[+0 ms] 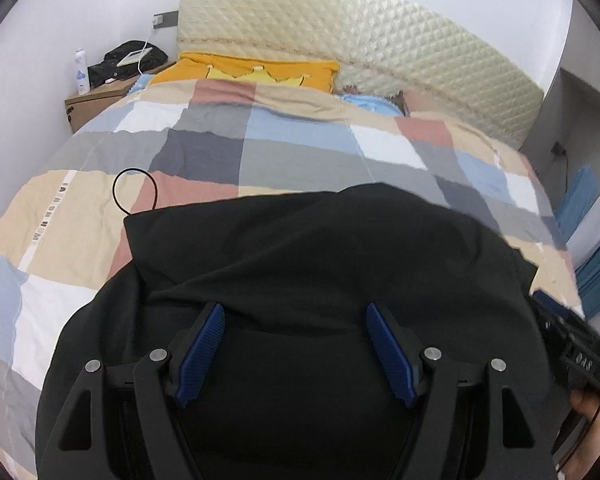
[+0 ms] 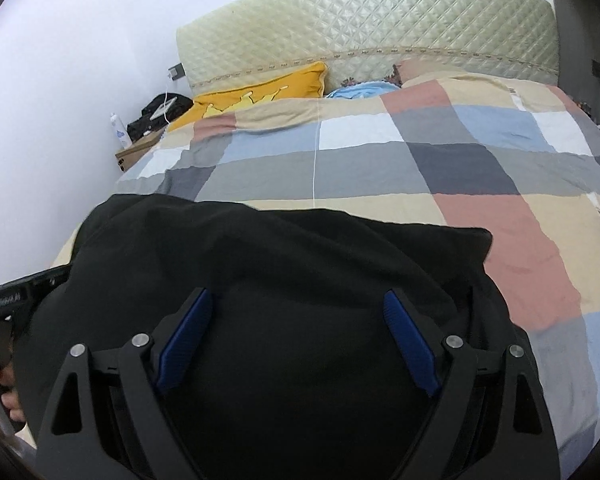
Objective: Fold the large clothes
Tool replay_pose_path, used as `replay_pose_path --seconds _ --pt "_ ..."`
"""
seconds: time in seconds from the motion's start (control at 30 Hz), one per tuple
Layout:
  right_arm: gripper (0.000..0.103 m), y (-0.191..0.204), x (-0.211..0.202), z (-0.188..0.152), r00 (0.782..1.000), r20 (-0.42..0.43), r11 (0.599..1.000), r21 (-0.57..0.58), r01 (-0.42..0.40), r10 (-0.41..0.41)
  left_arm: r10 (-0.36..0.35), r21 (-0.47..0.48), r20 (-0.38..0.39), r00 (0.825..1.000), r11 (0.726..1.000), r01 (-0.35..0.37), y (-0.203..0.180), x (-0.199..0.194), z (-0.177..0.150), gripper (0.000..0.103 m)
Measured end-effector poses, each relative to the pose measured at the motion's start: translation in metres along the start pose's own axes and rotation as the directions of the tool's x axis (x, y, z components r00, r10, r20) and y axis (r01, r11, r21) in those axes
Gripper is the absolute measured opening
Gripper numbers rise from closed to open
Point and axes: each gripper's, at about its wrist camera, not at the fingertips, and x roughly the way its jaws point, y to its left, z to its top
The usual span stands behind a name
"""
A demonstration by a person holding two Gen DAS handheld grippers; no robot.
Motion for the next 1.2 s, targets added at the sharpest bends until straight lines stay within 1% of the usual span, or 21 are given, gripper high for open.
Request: replay_pose_path --seconds 0.1,0.2,0.27,0.37,0.47,0.53,0.7,0.83,0.93,1.03,1.1,1.17,1.2 --pt "0.088 0.005 0.019 0.005 1.000 -0.019 1.000 -0.028 0.013 -0.013 0.021 0.032 0.003 1.000 0.999 -0.021 -0.004 0.007 0.002 0.073" --pt "0.088 0.007 0.036 0.011 0.999 -0.036 0.999 -0.043 0.017 -0.019 0.008 0.012 0.001 1.000 1.000 -0.008 0.000 0.017 0.008 0.073" --pt "0.088 0.003 0.049 0.014 0.999 -0.046 1.000 -0.017 -0.006 0.005 -0.026 -0.024 0.015 1.000 0.999 0.027 0.007 0.025 0.010 0.074" --pt "0.088 -0.002 0.064 0.014 0.999 -0.045 0.999 0.036 -0.027 0.029 -0.034 -0.042 0.034 0.999 0.998 0.035 0.013 0.038 0.011 0.075" --pt "0.089 0.003 0.072 0.014 0.998 -0.056 1.000 0.013 -0.007 0.007 -0.033 -0.045 0.008 0.999 0.998 0.033 0.012 0.047 0.013 0.076" --pt "0.089 0.002 0.073 0.013 0.998 -0.060 1.000 0.016 -0.010 0.011 -0.023 -0.030 -0.008 1.000 0.999 0.023 0.011 0.050 0.011 0.076" --pt "0.089 0.004 0.068 0.005 0.999 -0.050 1.000 0.007 0.000 0.001 0.002 0.008 -0.021 1.000 1.000 -0.002 0.006 0.049 0.005 0.076" --pt "0.089 0.006 0.059 0.003 0.999 -0.034 1.000 -0.013 0.011 -0.011 -0.013 0.012 -0.012 1.000 1.000 0.014 0.008 0.043 0.000 0.076" --pt "0.089 0.009 0.047 0.004 1.000 -0.021 0.999 -0.038 0.019 -0.020 -0.001 0.061 -0.005 1.000 0.998 0.001 0.007 0.032 0.000 0.076" --pt "0.089 0.007 0.029 0.005 0.999 0.011 0.997 -0.067 0.035 -0.035 0.021 0.084 0.057 0.998 0.996 -0.026 0.010 0.013 -0.005 0.076" --pt "0.089 0.000 0.016 0.006 0.999 0.026 0.996 -0.076 0.042 -0.041 0.048 0.107 0.103 0.994 0.992 -0.059 0.013 -0.001 -0.009 0.076" --pt "0.089 -0.009 0.011 0.005 0.999 0.016 0.996 -0.079 0.047 -0.046 0.074 0.110 0.136 0.988 0.990 -0.090 0.019 -0.009 -0.011 0.079" --pt "0.089 -0.015 0.010 0.004 0.998 0.008 0.995 -0.077 0.063 -0.062 0.085 0.106 0.139 0.987 0.989 -0.100 0.022 -0.011 -0.012 0.082"
